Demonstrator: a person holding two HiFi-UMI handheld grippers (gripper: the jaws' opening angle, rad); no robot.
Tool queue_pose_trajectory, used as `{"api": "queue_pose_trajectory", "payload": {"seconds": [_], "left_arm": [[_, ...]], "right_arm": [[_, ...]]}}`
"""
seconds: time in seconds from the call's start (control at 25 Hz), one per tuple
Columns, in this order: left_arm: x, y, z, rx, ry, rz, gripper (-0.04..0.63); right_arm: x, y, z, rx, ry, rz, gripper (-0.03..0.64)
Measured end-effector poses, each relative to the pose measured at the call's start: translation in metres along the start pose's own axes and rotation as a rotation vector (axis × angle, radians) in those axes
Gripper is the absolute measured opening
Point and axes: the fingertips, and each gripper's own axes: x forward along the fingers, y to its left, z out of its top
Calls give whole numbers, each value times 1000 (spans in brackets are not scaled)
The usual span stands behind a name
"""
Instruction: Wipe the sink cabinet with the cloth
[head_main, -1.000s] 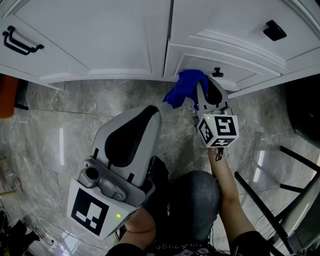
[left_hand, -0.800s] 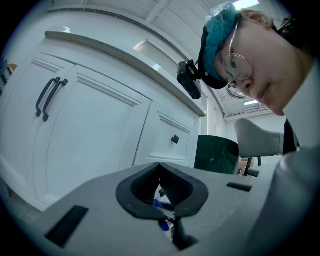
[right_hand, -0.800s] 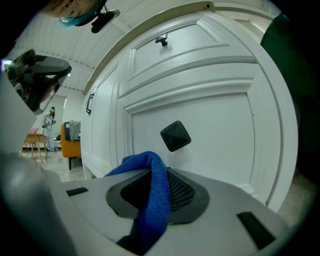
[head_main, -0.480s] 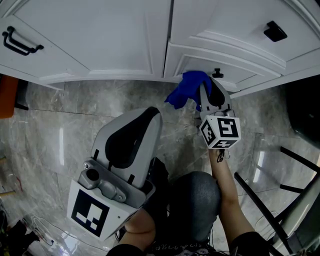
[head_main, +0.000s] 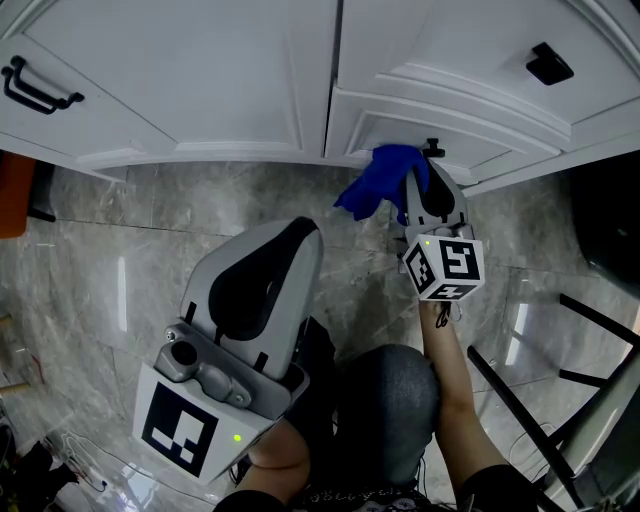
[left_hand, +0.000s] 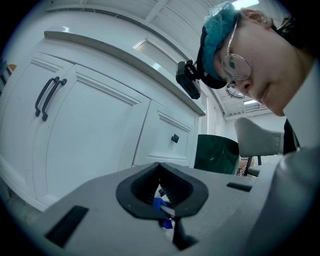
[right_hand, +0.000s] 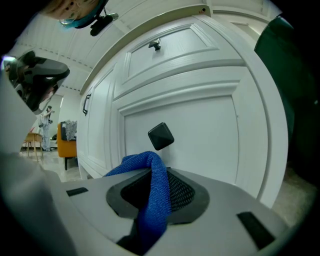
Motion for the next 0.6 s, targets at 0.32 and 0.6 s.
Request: {"api": "queue_pose_trajectory", "payload": {"seconds": [0.32,0.6], "left_arm": [[0,1,0,-3,-1,1,5],[0,3,-1,-7,0,4,5]], "right_arm": [[-5,-9,0,9,-7,-22,89],[-8,-16,-1,12,-9,-42,90]]}}
